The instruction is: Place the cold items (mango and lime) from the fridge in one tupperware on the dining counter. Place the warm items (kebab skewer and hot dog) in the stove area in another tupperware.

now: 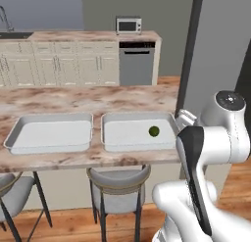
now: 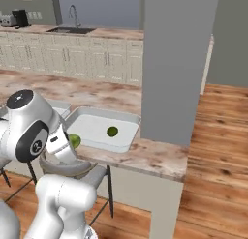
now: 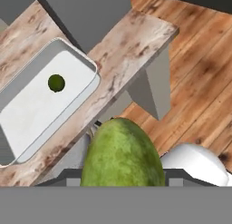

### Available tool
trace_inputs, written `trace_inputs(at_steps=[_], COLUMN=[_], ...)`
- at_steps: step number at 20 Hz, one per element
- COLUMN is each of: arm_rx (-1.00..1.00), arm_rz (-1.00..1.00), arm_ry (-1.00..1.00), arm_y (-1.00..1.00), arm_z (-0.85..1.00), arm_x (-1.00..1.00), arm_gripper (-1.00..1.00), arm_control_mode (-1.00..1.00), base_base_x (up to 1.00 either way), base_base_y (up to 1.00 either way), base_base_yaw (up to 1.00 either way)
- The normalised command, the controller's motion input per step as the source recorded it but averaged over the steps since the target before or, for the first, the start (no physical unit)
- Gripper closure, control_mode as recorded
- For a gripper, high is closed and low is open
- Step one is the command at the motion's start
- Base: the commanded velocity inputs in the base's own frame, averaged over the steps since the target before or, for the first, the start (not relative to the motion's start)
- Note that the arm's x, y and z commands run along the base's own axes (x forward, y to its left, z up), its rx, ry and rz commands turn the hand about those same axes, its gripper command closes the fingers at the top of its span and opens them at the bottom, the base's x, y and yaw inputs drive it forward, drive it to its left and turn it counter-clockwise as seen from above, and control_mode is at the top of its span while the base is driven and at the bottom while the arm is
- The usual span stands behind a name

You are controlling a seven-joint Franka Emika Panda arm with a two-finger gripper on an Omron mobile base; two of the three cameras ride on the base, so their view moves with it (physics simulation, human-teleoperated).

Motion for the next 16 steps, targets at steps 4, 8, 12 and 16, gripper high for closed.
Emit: trace_inputs(at_steps=[4,8,12,16], arm_rx=[0.0,0.0,0.0,0.0], arm_rz=[0.0,0.0,0.0,0.25], arm_ry=[0.0,0.0,0.0,0.01], arm_y=[0.0,0.0,0.0,-0.11], arm_z=[0.0,0.0,0.0,0.0], arm_x=[0.0,0.0,0.0,0.3], arm_gripper=[1.0,1.0,1.0,1.0], arm_control_mode=[1.0,1.0,1.0,-1.0], base_base_x=[0.45,0.41,0.21,0.0], base_base_y=[-0.41,-0.42,-0.39,0.0], base_base_yaw=[0.39,0.35,0.32,0.0])
